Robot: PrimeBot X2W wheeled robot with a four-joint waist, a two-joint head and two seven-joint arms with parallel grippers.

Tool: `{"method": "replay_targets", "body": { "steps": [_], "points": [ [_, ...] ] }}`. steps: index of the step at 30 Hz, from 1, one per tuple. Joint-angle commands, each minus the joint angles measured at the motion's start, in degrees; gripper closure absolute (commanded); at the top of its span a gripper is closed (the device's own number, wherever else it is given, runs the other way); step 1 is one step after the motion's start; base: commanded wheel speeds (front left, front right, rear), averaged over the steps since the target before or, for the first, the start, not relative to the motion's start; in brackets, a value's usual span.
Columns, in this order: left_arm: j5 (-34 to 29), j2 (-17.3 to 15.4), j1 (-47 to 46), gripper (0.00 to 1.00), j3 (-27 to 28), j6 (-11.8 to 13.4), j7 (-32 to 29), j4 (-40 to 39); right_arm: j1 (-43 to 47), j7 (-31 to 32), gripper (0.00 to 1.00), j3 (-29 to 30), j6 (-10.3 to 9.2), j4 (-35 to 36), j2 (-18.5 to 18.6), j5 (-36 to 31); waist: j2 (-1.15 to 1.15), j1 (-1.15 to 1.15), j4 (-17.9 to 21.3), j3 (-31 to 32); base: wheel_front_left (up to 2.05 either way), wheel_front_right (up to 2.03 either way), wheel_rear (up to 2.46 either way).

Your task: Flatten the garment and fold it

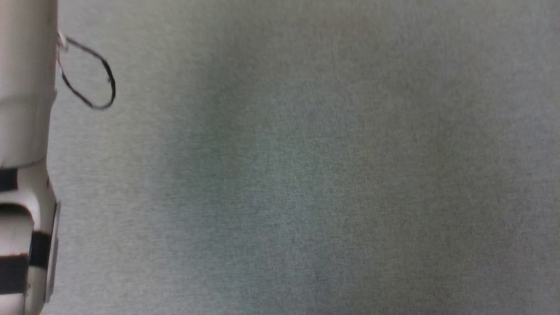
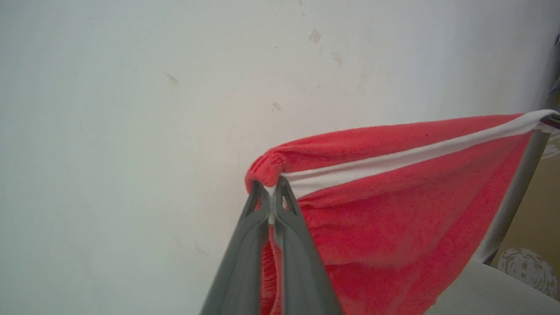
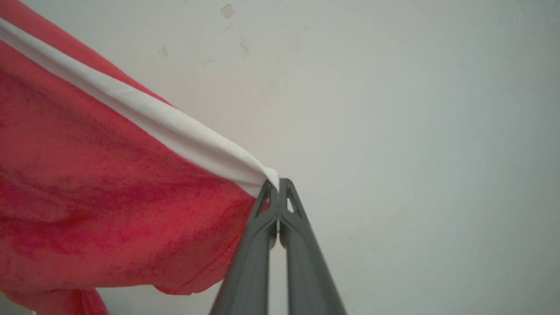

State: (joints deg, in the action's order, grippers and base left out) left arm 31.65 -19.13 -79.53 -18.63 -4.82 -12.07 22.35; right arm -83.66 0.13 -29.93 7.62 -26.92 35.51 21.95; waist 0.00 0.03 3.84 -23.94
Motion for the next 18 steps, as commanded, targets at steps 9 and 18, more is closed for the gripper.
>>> {"method": "replay_targets", "body": {
  "steps": [9, 18],
  "points": [
    [-2.2, 4.6, -3.0, 1.00, -1.4, -0.6, 13.0, 13.7, -2.5, -8.4, 1.00, -2.4, -0.13, -12.5, -6.0, -1.0, 0.00, -0.03, 3.1, -9.9, 0.00, 0.00, 0.00],
    [-1.2, 8.3, 14.9, 1.00, -8.6, -2.4, 20.0, 21.5, 13.8, -13.5, 1.00, -9.8, -0.13, -14.3, -7.4, 3.0, 0.00, -0.03, 0.5, -3.9, 0.00, 0.00, 0.00]
  ]
}}
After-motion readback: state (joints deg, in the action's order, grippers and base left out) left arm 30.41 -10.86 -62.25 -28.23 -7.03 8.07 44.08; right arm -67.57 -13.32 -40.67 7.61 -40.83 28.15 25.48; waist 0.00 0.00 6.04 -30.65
